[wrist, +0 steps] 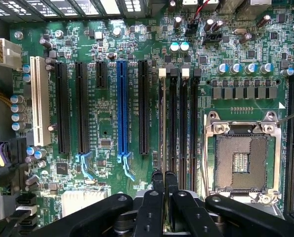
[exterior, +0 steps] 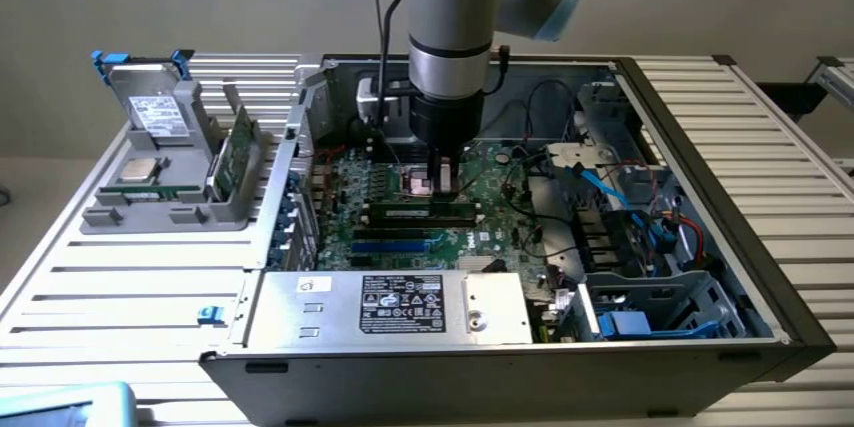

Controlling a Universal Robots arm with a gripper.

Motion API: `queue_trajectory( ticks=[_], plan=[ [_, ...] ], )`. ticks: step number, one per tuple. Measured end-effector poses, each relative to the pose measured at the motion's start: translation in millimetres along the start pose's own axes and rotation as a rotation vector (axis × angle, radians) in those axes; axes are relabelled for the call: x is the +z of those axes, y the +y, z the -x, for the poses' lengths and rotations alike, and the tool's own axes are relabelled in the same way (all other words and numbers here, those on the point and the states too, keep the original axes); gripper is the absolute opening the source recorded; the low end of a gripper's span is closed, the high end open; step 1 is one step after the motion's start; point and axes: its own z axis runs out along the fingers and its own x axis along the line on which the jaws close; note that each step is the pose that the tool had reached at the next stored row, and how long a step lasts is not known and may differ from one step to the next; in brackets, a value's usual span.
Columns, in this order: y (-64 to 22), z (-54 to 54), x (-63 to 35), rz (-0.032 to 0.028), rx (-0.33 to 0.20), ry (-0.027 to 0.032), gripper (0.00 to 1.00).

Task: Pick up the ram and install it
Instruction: 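Insert the ram into the slot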

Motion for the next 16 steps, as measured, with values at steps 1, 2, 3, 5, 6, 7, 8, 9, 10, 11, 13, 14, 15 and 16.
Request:
queue_trajectory(
  ticks=[1,2,3,5,6,7,8,9,10,11,13,14,15,16],
  plan=[
    [0.0,0.4,-0.1,0.0001,0.000,0.0001,0.13],
    [0.0,0.6,0.0,0.0000,0.000,0.0000,0.13],
    [0.0,0.6,-0.3,0.0000,0.000,0.0000,0.13],
    [0.0,0.7,-1.3,0.0000,0.000,0.0000,0.13],
    [0.1,1.2,-1.4,0.0000,0.000,-0.0001,0.13],
    [0.1,1.3,-1.4,0.0000,0.000,0.0000,0.13],
    [0.1,1.3,-1.5,0.0000,0.000,0.0000,0.13],
    [0.1,1.4,-1.4,0.0000,0.000,0.0000,0.13],
    [0.1,1.4,-1.4,0.0012,0.000,0.0001,0.13],
    [-0.1,1.8,-1.0,0.0012,0.000,-0.0005,0.13],
    [-0.1,1.8,-1.1,0.0013,0.000,-0.0004,0.13],
    [-0.1,1.8,-1.1,0.0013,0.000,-0.0003,0.13],
    [-0.1,1.7,-1.1,0.0013,0.000,-0.0003,0.13],
    [-0.2,1.4,-1.1,0.0013,0.000,-0.0004,0.13]
  ],
)
